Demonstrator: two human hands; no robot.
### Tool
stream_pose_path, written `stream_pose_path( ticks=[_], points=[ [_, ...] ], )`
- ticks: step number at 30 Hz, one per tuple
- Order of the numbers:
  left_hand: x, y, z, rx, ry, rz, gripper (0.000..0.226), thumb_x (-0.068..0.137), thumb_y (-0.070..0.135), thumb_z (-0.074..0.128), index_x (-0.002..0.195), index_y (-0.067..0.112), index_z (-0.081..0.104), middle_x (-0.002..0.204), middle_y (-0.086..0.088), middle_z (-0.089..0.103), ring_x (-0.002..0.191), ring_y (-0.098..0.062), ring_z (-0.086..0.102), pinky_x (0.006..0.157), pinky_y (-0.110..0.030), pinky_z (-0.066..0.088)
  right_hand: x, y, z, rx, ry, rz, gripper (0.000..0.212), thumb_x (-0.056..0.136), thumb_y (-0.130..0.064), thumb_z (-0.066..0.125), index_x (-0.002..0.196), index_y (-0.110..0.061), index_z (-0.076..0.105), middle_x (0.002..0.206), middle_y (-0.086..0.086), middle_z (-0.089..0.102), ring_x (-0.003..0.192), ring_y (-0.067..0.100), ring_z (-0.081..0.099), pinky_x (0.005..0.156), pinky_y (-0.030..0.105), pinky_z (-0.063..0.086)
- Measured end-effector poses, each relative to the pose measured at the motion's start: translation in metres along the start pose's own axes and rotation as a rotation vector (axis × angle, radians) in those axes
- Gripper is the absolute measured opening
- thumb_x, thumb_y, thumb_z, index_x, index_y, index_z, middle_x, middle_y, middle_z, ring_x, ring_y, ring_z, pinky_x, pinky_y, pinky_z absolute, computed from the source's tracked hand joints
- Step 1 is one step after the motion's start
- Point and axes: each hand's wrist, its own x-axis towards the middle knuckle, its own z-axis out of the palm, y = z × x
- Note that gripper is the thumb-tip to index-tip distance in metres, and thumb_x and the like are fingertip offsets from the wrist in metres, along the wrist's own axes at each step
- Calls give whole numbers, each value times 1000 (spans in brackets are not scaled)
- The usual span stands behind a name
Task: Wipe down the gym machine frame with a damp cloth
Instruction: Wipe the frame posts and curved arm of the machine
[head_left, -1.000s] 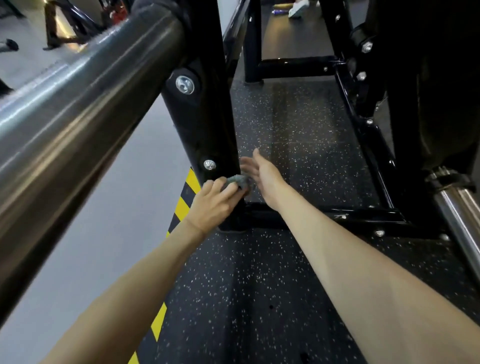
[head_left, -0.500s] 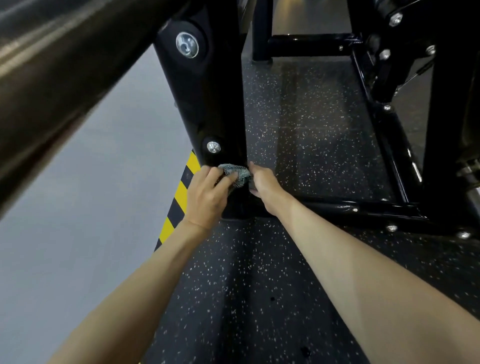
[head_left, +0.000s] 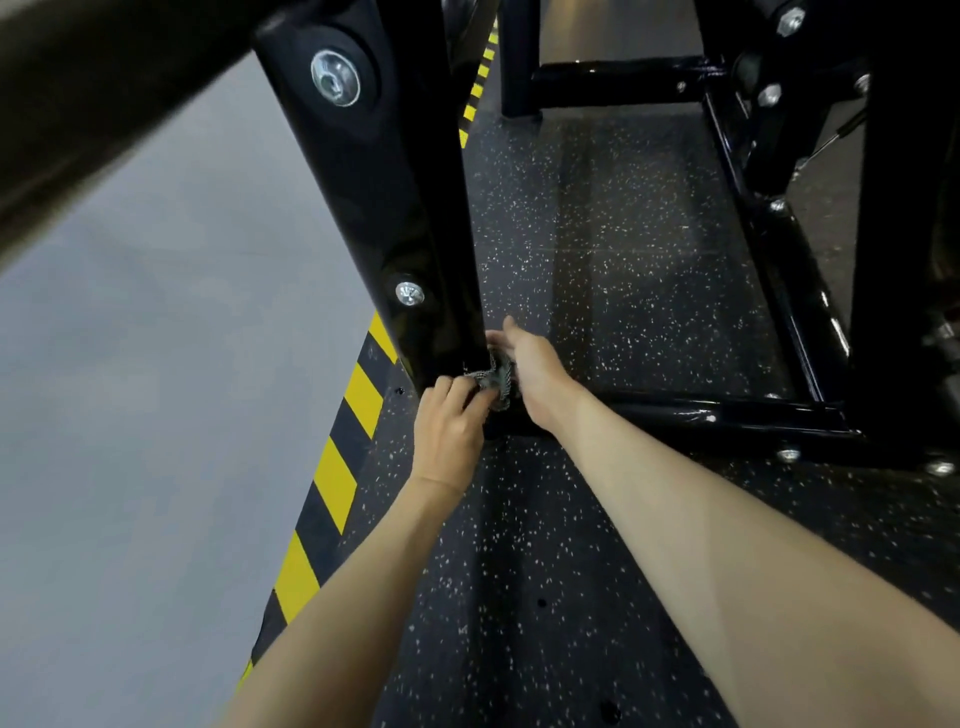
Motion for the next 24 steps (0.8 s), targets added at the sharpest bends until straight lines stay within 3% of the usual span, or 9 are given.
stream_pose_path(
  ticks=[2,6,12,15,17,21,24],
  points=[
    [6,5,-4,-25,61,-85,21,85,0,54,91,6,73,86,-9,57,74,-24,40,57,-39,35,1,-1,0,-2,-12,4,45,100,-45,39,106,-12,68,117,10,67,112,27,61,102,44,45],
    [26,17,-6,-43,311,-301,21,85,-5,55,89,5,73,82,-15,64,78,-25,48,65,-33,40,2,-3,-5,47,-36,22,52,99,-47,42,125,-5,58,122,11,64,114,24,60,104,38,45],
    [-5,16,0,-110,134,-390,25,77,-5,52,89,3,72,87,-14,65,84,-23,47,68,-32,39,1,1,-2,14,-65,24,46,99,-52,36,99,-18,68,118,6,66,113,25,59,106,47,42],
    [14,16,-10,-178,264,-475,27,77,-7,50,90,1,73,87,-15,65,85,-23,49,73,-32,42,2,1,0,40,-57,28,52,97,-53,40,118,-11,62,120,9,65,114,25,59,106,44,42],
    [9,15,-6,-166,231,-450,25,78,-5,49,88,0,72,87,-16,65,85,-23,48,72,-35,46,4,2,0,27,-47,38,56,95,-56,41,122,-11,61,124,9,63,118,25,57,107,44,40],
    [-14,10,0,-172,25,-452,30,72,-4,48,87,4,73,82,-11,63,81,-20,43,61,-42,50,7,3,-1,36,-69,33,46,103,-44,34,108,-10,64,113,7,68,102,18,62,91,33,46],
    [8,22,-10,-243,151,-529,30,79,3,46,91,1,73,87,-12,64,86,-18,46,74,-28,46,9,3,-1,51,-50,6,49,102,-47,36,111,-7,62,103,8,67,93,20,62,82,32,48]
  ],
)
